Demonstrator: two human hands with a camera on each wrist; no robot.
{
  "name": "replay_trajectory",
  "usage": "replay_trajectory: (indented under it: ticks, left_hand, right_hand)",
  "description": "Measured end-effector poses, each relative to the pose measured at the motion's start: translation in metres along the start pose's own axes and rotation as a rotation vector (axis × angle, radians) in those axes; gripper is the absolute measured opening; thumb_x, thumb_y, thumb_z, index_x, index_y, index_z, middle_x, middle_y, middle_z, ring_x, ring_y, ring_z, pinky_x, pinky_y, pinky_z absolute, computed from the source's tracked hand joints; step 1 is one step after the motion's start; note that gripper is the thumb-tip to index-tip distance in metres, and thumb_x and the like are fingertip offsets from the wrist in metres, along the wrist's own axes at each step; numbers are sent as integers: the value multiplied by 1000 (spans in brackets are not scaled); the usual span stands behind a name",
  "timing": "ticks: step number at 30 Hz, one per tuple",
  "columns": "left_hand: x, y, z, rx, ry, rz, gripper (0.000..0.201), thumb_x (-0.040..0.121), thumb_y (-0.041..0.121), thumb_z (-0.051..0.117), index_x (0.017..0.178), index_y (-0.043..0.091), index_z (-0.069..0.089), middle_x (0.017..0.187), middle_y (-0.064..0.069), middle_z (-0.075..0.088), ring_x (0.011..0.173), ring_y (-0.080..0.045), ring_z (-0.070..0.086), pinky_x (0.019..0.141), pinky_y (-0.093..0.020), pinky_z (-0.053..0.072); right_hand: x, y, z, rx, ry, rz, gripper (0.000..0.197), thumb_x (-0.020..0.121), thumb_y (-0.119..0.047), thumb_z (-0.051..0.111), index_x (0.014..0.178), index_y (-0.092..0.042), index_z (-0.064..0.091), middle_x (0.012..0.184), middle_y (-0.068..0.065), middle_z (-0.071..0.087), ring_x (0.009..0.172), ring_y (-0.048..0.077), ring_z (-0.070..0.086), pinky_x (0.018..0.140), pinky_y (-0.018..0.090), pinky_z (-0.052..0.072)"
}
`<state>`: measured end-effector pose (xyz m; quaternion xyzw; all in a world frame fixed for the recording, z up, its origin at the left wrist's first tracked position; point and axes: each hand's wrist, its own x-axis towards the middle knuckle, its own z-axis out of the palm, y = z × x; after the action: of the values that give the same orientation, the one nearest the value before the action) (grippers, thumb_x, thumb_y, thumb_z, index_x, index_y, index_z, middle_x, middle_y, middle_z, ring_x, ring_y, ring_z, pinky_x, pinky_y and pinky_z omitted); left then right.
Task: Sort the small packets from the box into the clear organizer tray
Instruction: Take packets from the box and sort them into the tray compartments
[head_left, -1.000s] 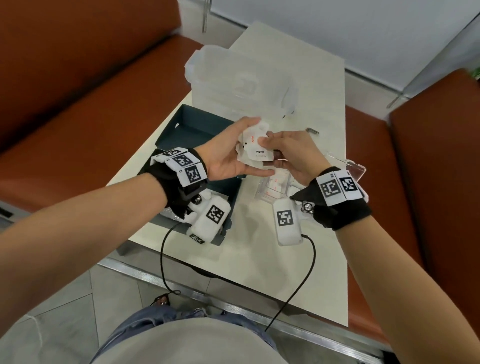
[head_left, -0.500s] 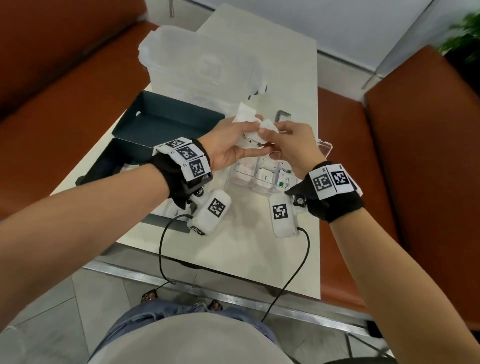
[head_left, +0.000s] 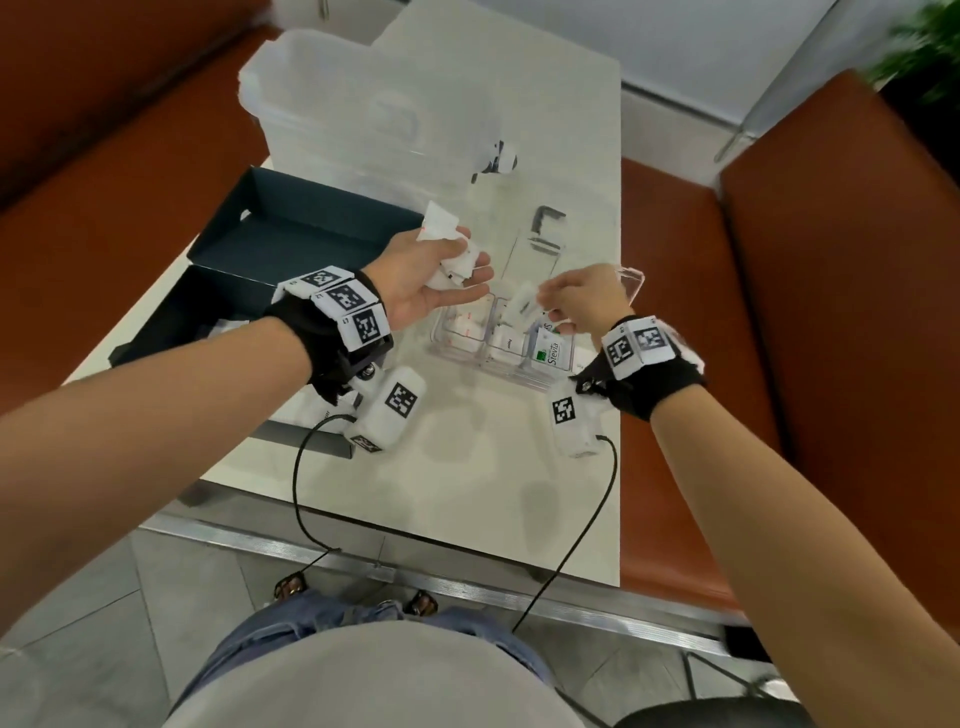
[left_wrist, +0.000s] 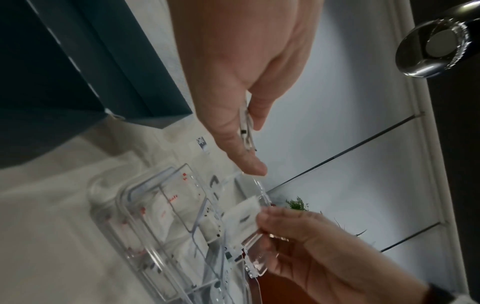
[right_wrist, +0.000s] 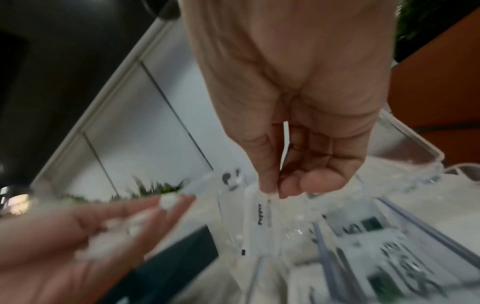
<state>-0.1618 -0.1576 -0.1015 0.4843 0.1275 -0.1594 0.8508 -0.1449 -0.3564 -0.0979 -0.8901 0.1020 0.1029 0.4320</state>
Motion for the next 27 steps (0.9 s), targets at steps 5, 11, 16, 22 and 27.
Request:
replay_trajectory:
  ticks: [5, 11, 16, 22, 27]
  left_hand:
    - [0, 5, -11, 6, 24, 4, 17, 100, 5, 48, 117, 6, 53, 99, -20, 66, 82, -27, 71, 69, -38, 61]
    - [-1, 8, -16, 14, 12, 4, 17, 100, 4, 48, 117, 6, 53, 101, -20, 66, 86, -28, 70, 70, -38, 61]
    - [-1, 8, -14, 11, -17, -5, 18, 101, 5, 47, 118, 6, 52, 102, -20, 64, 87, -28, 69, 73, -39, 61]
    - [0, 7, -14, 6, -18, -9, 18, 100, 4, 48, 117, 7, 53, 100, -20, 65, 82, -27, 70, 74, -40, 61]
    - [-2, 9, -14, 5, -40, -16, 21, 99, 4, 50, 120, 5, 53, 101, -20, 66, 86, -28, 70, 72, -38, 61]
  right_hand:
    - [6, 9, 24, -255, 16, -102, 17, 88, -5, 64, 103, -1, 72, 99, 16, 69, 84, 17, 56, 78, 24, 48]
    - [13, 11, 29, -349, -12, -78, 17, 87, -2, 64, 101, -2, 74, 108, 15, 69, 87, 18, 57, 79, 22, 47]
    - [12, 13, 43, -470, 48, -114, 16, 86, 2, 63, 98, -3, 73, 106, 15, 68, 87, 24, 62, 76, 23, 47]
    - [11, 10, 55, -757, 37, -179, 24, 88, 6, 50, 107, -1, 61, 114, 19, 57, 100, 35, 60, 88, 43, 52]
    - [10, 6, 53, -842, 31, -201, 18, 90, -1, 55, 107, -1, 59, 113, 17, 59, 104, 33, 58, 89, 41, 50]
